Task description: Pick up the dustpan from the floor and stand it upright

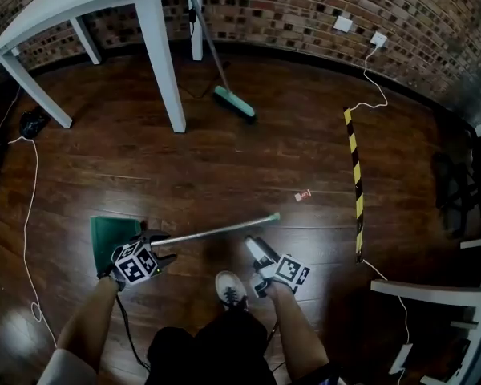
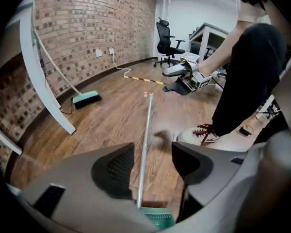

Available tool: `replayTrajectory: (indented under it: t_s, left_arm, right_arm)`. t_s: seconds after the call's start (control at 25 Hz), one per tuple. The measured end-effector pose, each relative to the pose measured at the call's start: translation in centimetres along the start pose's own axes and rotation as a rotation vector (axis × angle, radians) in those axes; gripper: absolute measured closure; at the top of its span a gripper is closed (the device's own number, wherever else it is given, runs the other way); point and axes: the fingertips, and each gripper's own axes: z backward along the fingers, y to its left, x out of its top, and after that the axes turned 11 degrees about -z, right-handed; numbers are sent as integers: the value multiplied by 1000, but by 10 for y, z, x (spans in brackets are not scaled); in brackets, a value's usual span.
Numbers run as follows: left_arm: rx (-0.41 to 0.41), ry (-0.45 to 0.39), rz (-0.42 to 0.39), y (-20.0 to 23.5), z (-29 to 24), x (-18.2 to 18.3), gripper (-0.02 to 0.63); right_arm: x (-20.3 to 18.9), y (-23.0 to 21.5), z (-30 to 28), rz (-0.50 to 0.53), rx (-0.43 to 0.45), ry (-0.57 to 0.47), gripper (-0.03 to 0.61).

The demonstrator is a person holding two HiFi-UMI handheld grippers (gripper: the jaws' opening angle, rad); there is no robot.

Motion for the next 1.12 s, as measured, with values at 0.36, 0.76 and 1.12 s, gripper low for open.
replayTrajectory:
  t_s: [0.36, 0.76, 1.12]
  left_arm:
    - [-55, 49, 10, 17, -135, -69, 333]
    - [45, 174, -24, 26, -200, -97, 340]
    - [83, 148, -88, 30, -195, -93, 506]
  right_arm:
    - [18, -123, -52, -68, 3, -79, 190]
    - [26, -138, -86, -23, -44, -48, 175]
    - [33, -138, -88, 139, -206, -82, 508]
